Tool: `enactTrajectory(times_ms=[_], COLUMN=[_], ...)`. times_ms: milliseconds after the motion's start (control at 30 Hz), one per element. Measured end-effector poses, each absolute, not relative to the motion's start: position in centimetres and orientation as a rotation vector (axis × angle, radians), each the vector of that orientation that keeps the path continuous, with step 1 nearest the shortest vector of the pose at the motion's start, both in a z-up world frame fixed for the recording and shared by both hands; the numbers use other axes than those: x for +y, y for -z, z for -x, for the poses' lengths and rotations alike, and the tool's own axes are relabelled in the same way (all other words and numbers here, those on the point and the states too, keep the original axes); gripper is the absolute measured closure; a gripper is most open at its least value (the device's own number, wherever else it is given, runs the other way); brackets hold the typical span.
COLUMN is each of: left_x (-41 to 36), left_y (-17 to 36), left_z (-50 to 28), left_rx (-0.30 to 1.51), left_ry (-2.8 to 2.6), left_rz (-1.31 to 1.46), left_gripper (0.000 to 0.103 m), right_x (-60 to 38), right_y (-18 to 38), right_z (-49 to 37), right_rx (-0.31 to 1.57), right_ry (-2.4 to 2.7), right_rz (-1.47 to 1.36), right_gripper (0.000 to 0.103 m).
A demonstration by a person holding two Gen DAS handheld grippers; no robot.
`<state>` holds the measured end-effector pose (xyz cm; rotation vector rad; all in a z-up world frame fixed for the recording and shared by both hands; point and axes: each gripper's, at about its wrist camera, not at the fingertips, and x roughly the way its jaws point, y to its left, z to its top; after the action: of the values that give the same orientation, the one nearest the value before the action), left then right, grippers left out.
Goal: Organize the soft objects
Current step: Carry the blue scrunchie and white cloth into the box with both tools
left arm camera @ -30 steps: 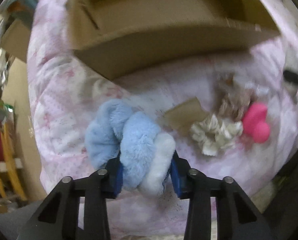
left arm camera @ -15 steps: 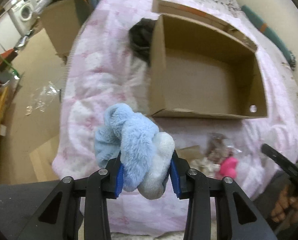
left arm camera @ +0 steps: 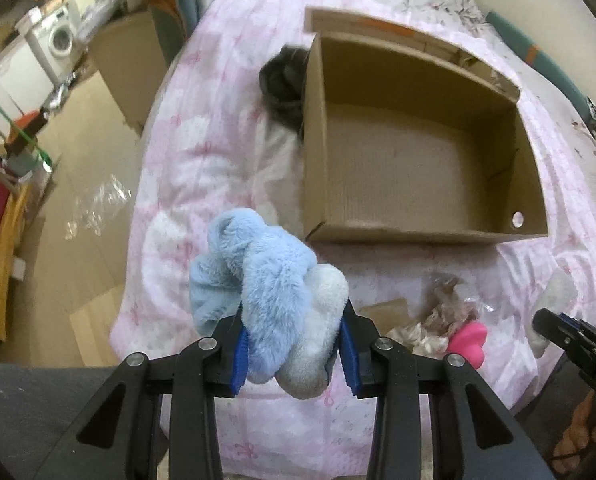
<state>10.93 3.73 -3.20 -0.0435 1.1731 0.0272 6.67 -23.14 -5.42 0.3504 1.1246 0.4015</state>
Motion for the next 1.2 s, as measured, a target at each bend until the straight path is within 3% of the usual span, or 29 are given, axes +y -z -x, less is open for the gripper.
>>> enactTrajectory(times_ms=[400,733,1200], left_x=[-0.8,-6.6,-8.0], left_y=[-2.6,-0.3,5.1], left_z=[-15.4,-19.9,-21.6], left_rx=[0.948,0.898,0.909], left_ry=[-0.029,0.043,0.108], left_rz=[-0.067,-0.182,-0.209], left_gripper=[0.069,0.069,0.069], right_x=[-24.0,-26.2,-23.5], right_y=[1.8,3.5,7.2], right_z=[-11.2,-16.3,-16.9], right_rx=[0.998,0.969,1.076], right_ry=[-0.421,-0.306,-0.298], right_rz=[-0.345,-0.372,-0.265], right_gripper=[0.078,0.078,0.078])
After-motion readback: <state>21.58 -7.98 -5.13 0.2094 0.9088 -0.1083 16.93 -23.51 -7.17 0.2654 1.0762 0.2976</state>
